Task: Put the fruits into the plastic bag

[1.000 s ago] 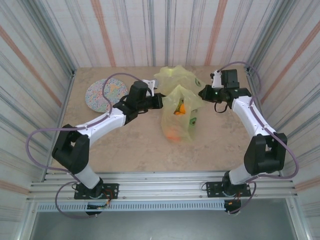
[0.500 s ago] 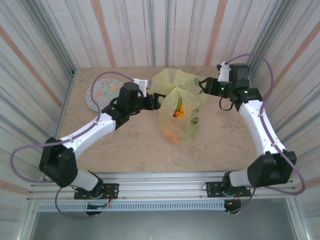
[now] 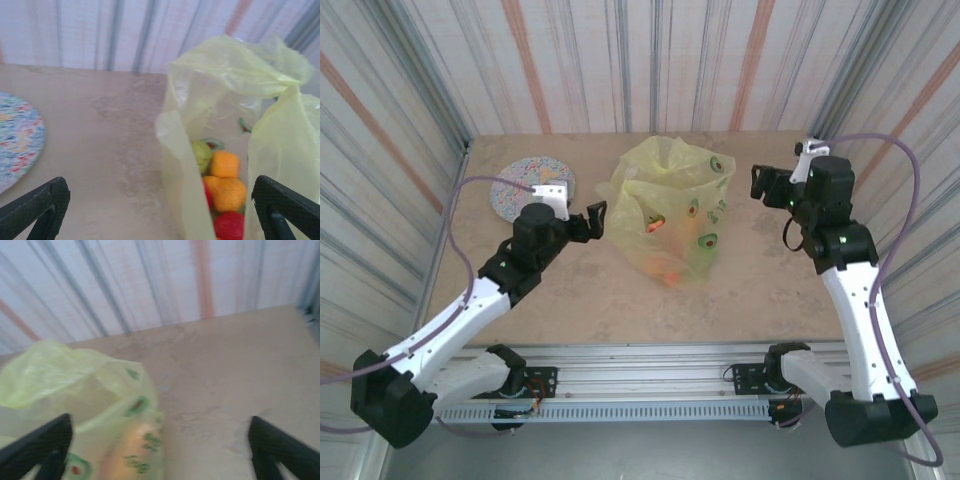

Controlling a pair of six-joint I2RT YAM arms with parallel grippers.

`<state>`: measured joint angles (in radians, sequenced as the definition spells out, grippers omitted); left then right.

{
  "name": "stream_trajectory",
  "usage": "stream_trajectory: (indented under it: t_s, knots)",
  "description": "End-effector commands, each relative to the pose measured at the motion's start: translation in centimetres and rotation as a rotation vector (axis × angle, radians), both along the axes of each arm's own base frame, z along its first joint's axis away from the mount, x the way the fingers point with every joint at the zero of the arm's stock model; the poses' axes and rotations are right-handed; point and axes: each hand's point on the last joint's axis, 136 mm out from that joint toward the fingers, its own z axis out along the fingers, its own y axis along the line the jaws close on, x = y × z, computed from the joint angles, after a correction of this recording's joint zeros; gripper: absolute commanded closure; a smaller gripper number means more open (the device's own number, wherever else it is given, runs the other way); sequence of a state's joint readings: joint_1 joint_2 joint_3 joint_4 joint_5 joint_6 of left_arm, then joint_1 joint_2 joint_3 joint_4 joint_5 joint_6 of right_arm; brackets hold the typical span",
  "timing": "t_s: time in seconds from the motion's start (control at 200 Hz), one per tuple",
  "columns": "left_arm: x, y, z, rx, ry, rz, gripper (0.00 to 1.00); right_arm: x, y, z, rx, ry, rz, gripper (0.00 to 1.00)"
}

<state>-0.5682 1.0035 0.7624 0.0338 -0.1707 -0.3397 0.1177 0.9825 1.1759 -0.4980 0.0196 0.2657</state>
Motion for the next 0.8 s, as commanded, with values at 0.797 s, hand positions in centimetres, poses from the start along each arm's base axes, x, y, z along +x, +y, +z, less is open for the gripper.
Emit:
stream_trajectory:
  t_s: [0.797]
  knots:
    - [2.7,16.8,-9.8,0.341,0.048,0.484,0.01,2.4,-8.2,-20.3,-0.17,0.152,-0.365,0.01]
